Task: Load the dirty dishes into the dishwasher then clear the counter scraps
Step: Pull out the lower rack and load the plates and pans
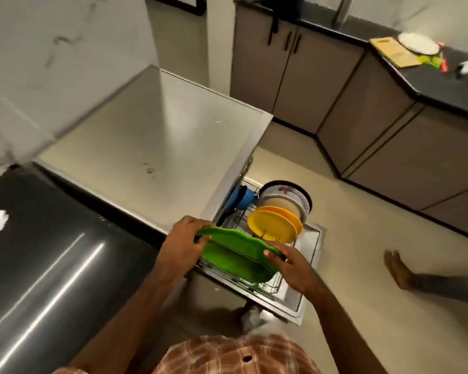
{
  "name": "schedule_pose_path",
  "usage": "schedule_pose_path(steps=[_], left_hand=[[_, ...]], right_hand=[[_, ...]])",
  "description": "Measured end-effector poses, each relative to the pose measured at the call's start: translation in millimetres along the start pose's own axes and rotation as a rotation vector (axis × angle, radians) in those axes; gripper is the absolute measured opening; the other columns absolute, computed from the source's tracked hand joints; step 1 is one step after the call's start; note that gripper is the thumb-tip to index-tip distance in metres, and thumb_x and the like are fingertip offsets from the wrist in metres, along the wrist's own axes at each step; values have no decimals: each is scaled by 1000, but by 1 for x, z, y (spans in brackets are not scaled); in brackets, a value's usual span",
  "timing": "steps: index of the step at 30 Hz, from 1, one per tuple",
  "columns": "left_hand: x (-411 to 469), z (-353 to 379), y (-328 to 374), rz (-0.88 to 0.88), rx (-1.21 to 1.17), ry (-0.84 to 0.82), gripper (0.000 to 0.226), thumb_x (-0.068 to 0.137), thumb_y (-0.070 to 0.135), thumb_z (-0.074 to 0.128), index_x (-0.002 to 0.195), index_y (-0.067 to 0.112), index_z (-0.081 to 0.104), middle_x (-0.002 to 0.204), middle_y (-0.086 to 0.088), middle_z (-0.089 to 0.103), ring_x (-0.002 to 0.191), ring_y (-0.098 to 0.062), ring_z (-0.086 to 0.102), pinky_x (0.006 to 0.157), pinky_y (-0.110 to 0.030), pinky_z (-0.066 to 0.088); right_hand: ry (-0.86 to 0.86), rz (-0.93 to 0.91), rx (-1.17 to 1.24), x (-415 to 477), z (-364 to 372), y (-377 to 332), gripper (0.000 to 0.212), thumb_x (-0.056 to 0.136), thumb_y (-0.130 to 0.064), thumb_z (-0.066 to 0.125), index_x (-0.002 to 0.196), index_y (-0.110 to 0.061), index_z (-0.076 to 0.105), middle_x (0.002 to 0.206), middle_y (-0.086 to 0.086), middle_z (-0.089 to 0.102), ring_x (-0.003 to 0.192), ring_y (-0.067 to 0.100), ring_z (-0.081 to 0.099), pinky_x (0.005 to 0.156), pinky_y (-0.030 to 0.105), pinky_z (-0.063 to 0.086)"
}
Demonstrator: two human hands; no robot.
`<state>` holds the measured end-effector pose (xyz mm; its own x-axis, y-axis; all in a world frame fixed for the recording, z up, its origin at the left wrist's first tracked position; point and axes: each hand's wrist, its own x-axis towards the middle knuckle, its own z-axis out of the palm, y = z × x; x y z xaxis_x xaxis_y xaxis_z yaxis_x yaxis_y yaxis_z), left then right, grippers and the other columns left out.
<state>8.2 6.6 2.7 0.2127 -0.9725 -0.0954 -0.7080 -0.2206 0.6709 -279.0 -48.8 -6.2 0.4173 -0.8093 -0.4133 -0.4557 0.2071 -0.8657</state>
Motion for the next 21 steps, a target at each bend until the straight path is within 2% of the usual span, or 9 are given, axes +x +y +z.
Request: schedule_pose_path(steps=[3, 7, 9, 12, 14, 17, 18, 19, 21], left_hand=[[32, 42, 32, -1, 54, -104, 22, 86, 20, 73, 98, 37, 69, 94, 12, 59, 91, -10, 60, 84, -32, 51], [68, 100, 59, -19, 131, -147, 22, 86, 21, 69, 88, 37, 55, 89, 16, 55, 81, -7, 55, 71, -32, 49], [87, 128, 67, -9, 204, -198, 20, 89, 20, 66, 89, 36, 54, 91, 16, 54, 85, -8, 53, 70, -30, 43], [117, 162, 68, -9, 295, -269, 19, 88, 19, 67, 89, 33, 53, 89, 15, 52, 90, -15, 55, 72, -32, 41], [136, 186, 62, -2, 390, -294, 16, 87, 21, 66, 90, 31, 54, 90, 13, 57, 92, -19, 59, 75, -35, 44], [161, 221, 46, 11, 465, -379, 11, 92, 21, 59, 99, 29, 56, 100, 10, 61, 98, -17, 59, 80, -33, 45], [170, 235, 38, 19, 477, -409, 11, 93, 19, 58, 100, 28, 56, 101, 9, 61, 98, -16, 58, 80, -32, 45], [179, 247, 31, 16, 480, -437, 12, 94, 17, 57, 100, 28, 55, 101, 9, 60, 99, -16, 58, 79, -30, 44], [196, 272, 16, -2, 489, -475, 16, 94, 15, 56, 97, 30, 52, 100, 9, 59, 98, -14, 56, 76, -26, 41]], right_hand=[[56, -35, -97, 17, -48, 36, 39, 103, -11, 60, 124, -43, 70, 125, -21, 68, 114, -14, 59, 91, 8, 46], [154, -71, -231, 44, -91, 84, 54, 100, 6, 56, 132, -36, 67, 124, -23, 62, 112, -18, 54, 95, 4, 39], [159, -52, -250, 57, -104, 107, 54, 100, 8, 52, 137, -31, 61, 131, -15, 60, 120, -11, 52, 103, 3, 34], [109, 15, -289, 74, -112, 144, 52, 101, 8, 49, 145, -18, 56, 143, -2, 55, 133, 10, 49, 113, 10, 28], [86, 40, -300, 87, -115, 167, 55, 100, 9, 48, 146, -20, 54, 145, -3, 53, 135, 12, 51, 114, 7, 27], [49, 72, -243, 105, -113, 196, 55, 103, 6, 44, 143, -31, 47, 146, -3, 57, 122, -14, 52, 108, 10, 40], [48, 72, -241, 114, -112, 213, 55, 103, 6, 43, 144, -31, 47, 145, -6, 57, 122, -20, 50, 108, 14, 43], [78, 76, -247, 122, -110, 227, 61, 100, 8, 44, 147, -31, 46, 148, -7, 54, 129, -18, 46, 113, 25, 43], [121, 32, -314, 138, -102, 265, 75, 92, 13, 47, 153, -31, 43, 156, -3, 49, 144, 1, 43, 120, 41, 36]])
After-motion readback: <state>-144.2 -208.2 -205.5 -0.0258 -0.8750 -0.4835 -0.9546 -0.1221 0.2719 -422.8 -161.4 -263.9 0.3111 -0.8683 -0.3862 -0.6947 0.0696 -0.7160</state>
